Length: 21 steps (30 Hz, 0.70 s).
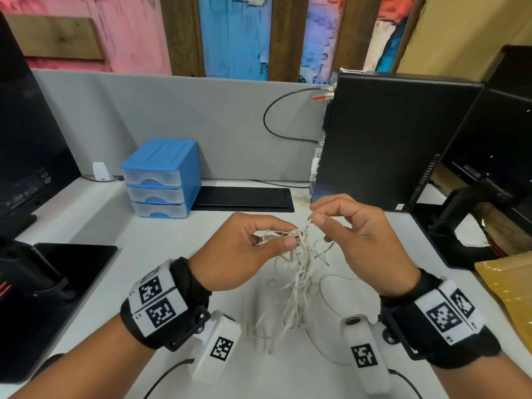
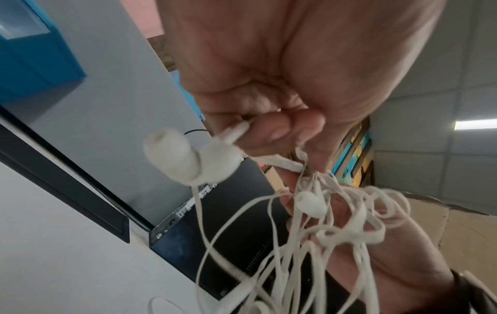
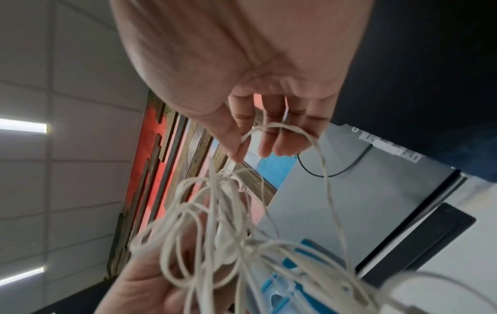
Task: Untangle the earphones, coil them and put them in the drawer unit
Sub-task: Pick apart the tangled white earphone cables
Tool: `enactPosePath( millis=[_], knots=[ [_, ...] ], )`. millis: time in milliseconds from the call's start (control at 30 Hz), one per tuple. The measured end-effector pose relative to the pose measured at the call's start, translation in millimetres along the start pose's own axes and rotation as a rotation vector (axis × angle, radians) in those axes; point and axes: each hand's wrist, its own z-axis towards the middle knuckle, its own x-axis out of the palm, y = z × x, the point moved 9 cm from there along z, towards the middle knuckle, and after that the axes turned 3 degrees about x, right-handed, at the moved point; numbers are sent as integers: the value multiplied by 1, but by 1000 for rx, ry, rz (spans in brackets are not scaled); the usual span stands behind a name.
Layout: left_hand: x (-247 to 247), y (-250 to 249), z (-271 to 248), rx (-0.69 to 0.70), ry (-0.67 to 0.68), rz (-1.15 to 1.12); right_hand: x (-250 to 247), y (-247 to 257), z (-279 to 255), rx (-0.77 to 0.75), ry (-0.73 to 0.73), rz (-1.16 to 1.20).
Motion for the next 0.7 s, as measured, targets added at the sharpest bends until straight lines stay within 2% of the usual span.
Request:
enactPosePath(
  millis=[167, 333, 500, 700],
  knots=[
    [5, 12, -4, -131, 136, 19, -2, -3, 1, -6, -26, -30],
    [15, 18, -8, -195, 257, -91, -3, -4, 2, 10, -25, -33],
    [26, 27, -11, -279, 291, -242, 2, -5, 0, 22, 13, -22],
    [26, 34, -9, -285, 267, -360, 8, -3, -1, 15, 51, -43]
  ],
)
